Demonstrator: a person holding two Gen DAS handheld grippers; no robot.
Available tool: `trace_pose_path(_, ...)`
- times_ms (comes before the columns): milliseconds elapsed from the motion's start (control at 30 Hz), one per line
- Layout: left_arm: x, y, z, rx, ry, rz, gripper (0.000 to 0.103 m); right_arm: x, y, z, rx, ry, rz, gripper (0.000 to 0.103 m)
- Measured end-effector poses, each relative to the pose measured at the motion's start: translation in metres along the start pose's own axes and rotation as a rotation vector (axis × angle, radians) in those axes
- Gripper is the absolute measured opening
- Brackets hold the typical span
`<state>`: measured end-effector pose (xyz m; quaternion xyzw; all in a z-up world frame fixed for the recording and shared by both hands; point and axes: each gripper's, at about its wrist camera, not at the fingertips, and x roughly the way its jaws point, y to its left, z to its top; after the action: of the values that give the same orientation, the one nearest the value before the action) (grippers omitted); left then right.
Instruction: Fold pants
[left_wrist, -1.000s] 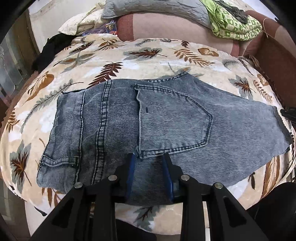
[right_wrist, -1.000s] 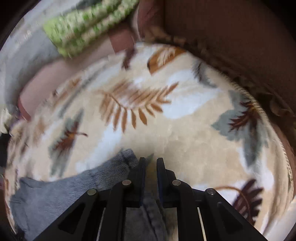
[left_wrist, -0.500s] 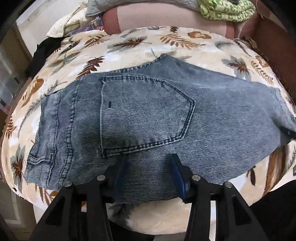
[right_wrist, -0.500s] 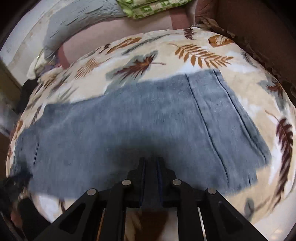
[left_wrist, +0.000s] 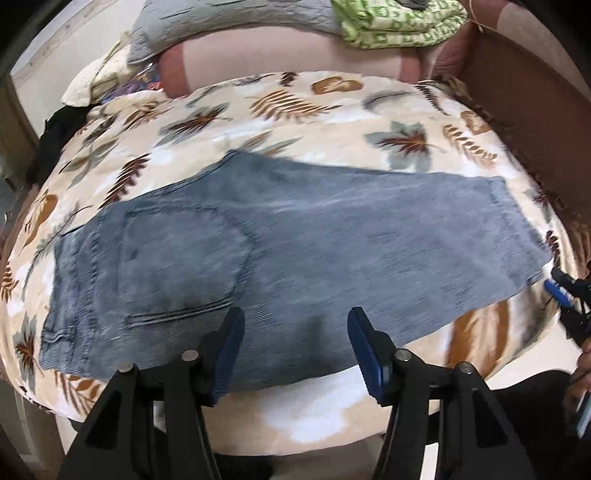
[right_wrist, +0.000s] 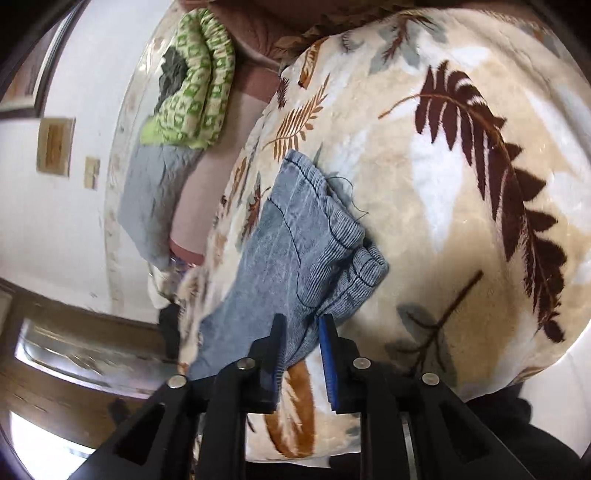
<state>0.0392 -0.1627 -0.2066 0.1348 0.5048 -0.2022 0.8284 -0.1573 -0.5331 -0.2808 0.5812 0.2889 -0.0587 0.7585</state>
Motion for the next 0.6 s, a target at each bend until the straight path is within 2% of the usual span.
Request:
trace_pose_path(33,0.001,-0.006,0.003,-0.001,0.001,-0.009,0.06,0.001,-0.003,-0.001,0.023,-0.003,-0.001,0.051)
trace_pose_path(100,0.006,-0.02,0.012,0.003,0.014,-0.029,0.066,0.005,-0.006,-0.003,0.059,-0.001,0.006,0.058)
trace_pose_path(267,0.013,-0.059,0.028,0.046,0.012,-0.043,0.066,0.013,-0.023,0.002,0.16,0.005,0.014,0.058)
trace_pose_path(433,0.035,-0.093,0.048,0.068,0.026,-0.064,0.066,0.017,-0.019,0.008,0.147,-0.044,-0.01,0.059)
trace_pose_path(600,0.068,-0.113,0.058,0.073,0.078,-0.021,0.067,0.015,-0.03,0.011,0.217,-0.067,0.03,0.059)
